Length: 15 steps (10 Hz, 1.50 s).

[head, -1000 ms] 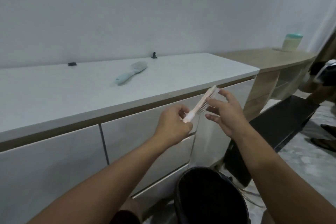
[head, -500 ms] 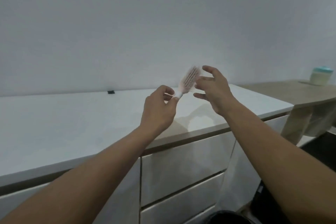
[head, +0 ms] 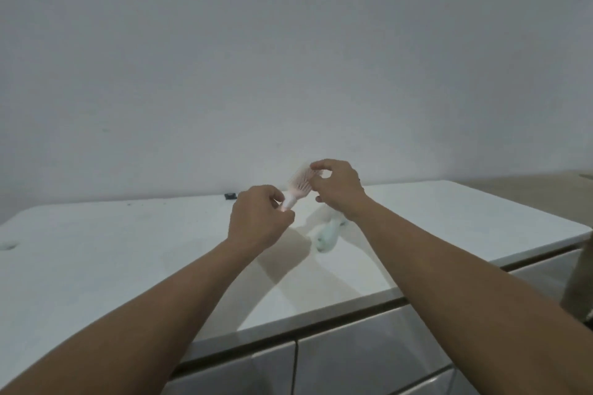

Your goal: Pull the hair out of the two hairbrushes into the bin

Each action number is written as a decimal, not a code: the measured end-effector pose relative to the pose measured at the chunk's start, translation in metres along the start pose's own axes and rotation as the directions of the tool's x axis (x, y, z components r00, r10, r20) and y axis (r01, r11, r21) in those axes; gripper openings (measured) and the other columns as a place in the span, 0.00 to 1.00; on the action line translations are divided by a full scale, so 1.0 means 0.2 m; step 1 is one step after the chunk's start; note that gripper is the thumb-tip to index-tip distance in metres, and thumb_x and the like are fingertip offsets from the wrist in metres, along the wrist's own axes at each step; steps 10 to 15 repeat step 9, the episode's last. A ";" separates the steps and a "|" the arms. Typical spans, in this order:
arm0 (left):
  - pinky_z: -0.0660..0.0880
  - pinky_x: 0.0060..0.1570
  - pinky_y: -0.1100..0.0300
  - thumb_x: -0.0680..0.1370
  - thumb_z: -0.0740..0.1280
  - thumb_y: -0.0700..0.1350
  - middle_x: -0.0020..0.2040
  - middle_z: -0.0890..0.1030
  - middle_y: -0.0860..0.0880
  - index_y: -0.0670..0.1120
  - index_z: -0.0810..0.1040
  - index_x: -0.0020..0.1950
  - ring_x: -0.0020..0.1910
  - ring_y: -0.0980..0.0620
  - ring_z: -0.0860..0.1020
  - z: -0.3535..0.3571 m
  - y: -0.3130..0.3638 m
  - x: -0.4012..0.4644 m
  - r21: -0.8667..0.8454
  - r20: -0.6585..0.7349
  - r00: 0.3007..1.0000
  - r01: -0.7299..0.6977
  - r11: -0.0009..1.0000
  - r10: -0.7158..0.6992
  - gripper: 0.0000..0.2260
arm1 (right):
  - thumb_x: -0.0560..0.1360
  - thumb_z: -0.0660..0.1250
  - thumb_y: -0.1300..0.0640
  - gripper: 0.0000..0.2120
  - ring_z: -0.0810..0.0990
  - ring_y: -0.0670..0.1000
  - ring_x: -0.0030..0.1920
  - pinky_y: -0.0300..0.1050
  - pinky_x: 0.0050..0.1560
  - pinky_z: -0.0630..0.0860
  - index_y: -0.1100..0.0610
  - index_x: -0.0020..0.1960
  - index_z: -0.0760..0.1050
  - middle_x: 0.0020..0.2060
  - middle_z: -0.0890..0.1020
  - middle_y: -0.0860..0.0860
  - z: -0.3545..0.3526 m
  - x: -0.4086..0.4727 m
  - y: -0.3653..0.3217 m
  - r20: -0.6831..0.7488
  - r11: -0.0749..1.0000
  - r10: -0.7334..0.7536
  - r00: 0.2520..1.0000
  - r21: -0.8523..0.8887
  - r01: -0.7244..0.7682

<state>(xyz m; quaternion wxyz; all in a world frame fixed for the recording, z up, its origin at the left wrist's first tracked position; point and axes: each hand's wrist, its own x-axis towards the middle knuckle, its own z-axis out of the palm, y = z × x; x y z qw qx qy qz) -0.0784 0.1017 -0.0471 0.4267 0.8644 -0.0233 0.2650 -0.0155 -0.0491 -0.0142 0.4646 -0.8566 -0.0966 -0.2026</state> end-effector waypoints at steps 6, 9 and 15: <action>0.75 0.47 0.52 0.74 0.64 0.52 0.41 0.83 0.45 0.45 0.83 0.43 0.45 0.42 0.79 0.11 -0.20 0.06 0.390 0.039 0.999 0.007 0.921 -0.024 0.12 | 0.76 0.58 0.59 0.11 0.75 0.55 0.45 0.51 0.48 0.73 0.52 0.35 0.69 0.36 0.76 0.47 0.25 0.10 0.13 0.397 0.766 0.053 0.916 -0.604 0.218; 0.73 0.53 0.52 0.75 0.63 0.59 0.54 0.81 0.46 0.43 0.77 0.55 0.56 0.43 0.77 0.09 -0.16 0.01 0.324 -0.028 0.998 0.056 0.944 -0.049 0.21 | 0.82 0.53 0.52 0.19 0.69 0.55 0.70 0.51 0.68 0.64 0.56 0.70 0.70 0.69 0.73 0.52 0.11 -0.03 0.15 0.099 0.876 -0.123 0.987 -0.458 0.155; 0.73 0.53 0.52 0.75 0.63 0.59 0.54 0.81 0.46 0.43 0.77 0.55 0.56 0.43 0.77 0.09 -0.16 0.01 0.324 -0.028 0.998 0.056 0.944 -0.049 0.21 | 0.82 0.53 0.52 0.19 0.69 0.55 0.70 0.51 0.68 0.64 0.56 0.70 0.70 0.69 0.73 0.52 0.11 -0.03 0.15 0.099 0.876 -0.123 0.987 -0.458 0.155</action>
